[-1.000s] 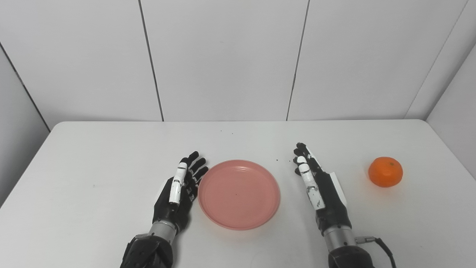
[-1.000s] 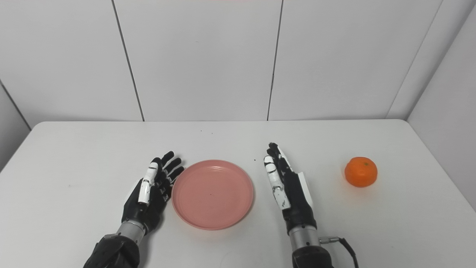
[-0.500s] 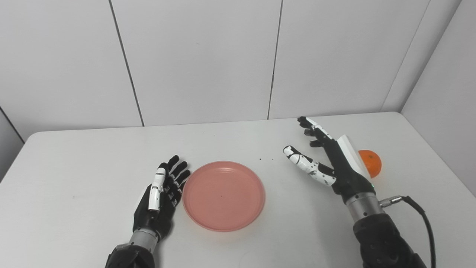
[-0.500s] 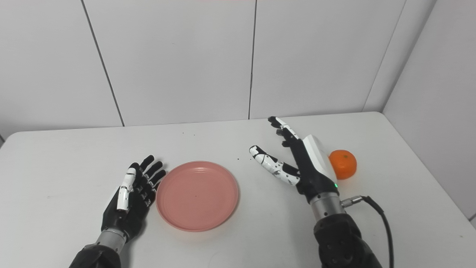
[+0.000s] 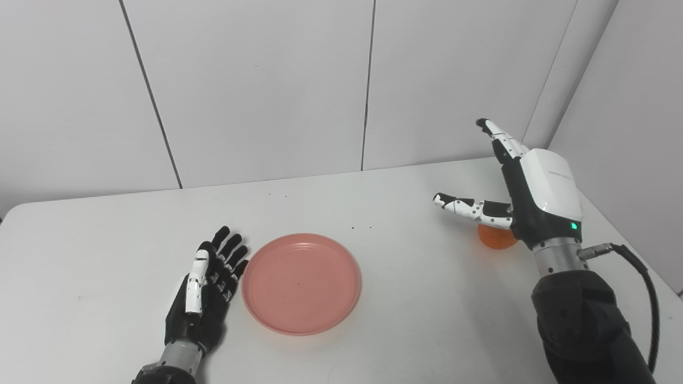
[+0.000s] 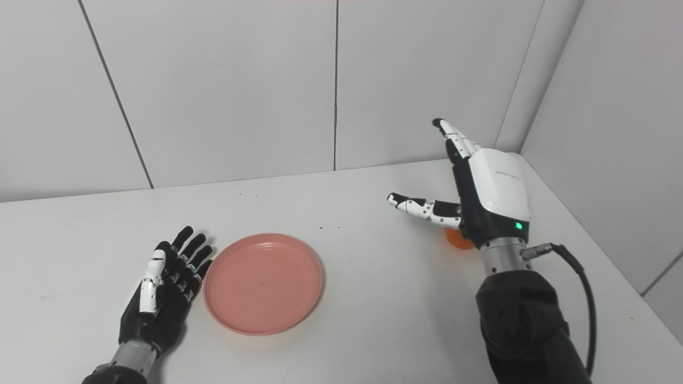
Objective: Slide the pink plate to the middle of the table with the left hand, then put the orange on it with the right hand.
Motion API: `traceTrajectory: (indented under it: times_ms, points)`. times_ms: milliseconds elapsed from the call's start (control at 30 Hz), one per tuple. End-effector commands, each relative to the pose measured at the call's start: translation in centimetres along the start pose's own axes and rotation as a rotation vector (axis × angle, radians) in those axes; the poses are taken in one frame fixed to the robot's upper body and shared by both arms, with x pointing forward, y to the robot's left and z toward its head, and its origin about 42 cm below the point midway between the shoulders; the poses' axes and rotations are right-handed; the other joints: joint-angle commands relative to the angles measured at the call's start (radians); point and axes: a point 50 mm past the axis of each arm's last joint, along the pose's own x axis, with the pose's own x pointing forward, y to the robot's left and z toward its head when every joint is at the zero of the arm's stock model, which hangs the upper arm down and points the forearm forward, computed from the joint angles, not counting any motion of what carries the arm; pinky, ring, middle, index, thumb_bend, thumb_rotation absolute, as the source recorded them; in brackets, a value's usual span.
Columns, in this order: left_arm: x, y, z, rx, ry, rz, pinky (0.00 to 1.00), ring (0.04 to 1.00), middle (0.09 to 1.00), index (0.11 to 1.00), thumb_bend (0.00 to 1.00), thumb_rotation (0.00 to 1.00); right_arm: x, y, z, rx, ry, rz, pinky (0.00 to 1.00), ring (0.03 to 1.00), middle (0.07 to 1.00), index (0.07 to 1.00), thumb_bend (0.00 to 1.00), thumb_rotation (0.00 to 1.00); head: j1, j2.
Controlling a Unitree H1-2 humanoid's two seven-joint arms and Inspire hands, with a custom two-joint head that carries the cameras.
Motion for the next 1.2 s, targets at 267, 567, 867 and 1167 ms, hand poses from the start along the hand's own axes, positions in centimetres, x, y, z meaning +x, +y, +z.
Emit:
traceTrajectory:
  times_ms: [267, 567, 867, 1167]
  points:
    - [0.1, 1.3, 0.1, -0.015, -0.01, -0.005, 0.95, 0.94, 0.946, 0.936, 0.37, 1.0, 1.4, -1.0, -2.3, -0.078, 0.083, -0.073, 0.65, 0.807, 0.907, 0.929, 0.91, 0.6, -0.041, -0.029]
    - [0.2, 2.3, 0.0, -0.027, -0.003, -0.008, 0.97, 0.955, 0.959, 0.95, 0.34, 1.0, 1.9, 1.1, -4.6, -0.097, 0.173, -0.063, 0.7, 0.83, 0.892, 0.928, 0.94, 0.6, -0.081, -0.059]
    - [0.0, 2.5, 0.2, -0.015, 0.002, -0.002, 0.99, 0.968, 0.97, 0.958, 0.32, 1.0, 1.7, 2.8, -5.8, -0.076, 0.241, -0.014, 0.71, 0.849, 0.896, 0.924, 0.95, 0.57, -0.087, -0.062]
    - [0.0, 2.7, 0.3, -0.036, 0.004, -0.003, 1.0, 0.972, 0.974, 0.963, 0.32, 1.0, 1.8, 4.0, -7.0, -0.037, 0.276, 0.014, 0.74, 0.862, 0.9, 0.921, 0.95, 0.55, -0.09, -0.068]
